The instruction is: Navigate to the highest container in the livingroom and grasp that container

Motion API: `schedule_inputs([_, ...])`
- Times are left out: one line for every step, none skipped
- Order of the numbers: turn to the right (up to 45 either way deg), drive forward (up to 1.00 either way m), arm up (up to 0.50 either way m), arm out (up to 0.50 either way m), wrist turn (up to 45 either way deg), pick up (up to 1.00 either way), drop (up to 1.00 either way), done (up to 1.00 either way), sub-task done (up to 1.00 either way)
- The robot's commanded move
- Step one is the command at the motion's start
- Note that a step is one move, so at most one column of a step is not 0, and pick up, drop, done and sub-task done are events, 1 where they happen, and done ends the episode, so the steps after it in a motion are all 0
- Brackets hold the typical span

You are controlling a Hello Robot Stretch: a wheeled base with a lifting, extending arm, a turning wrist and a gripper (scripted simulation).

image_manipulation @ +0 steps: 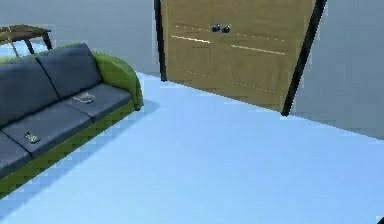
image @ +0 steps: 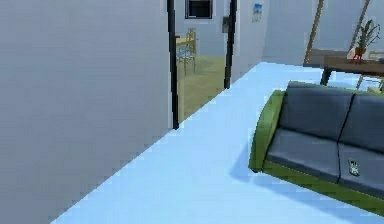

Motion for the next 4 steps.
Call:
schedule_inputs([0.0,1.0,0.0,0.0,0.0,0.0,0.0,0.0,0.0])
schedule_inputs([-6.0,0.0,0.0,0.0,0.0,0.0,0.0,0.0,0.0])
schedule_inputs([0.0,0.6,0.0,0.0,0.0,0.0,0.0,0.0,0.0])
schedule_inputs([33.0,0.0,0.0,0.0,0.0,0.0,0.0,0.0,0.0])
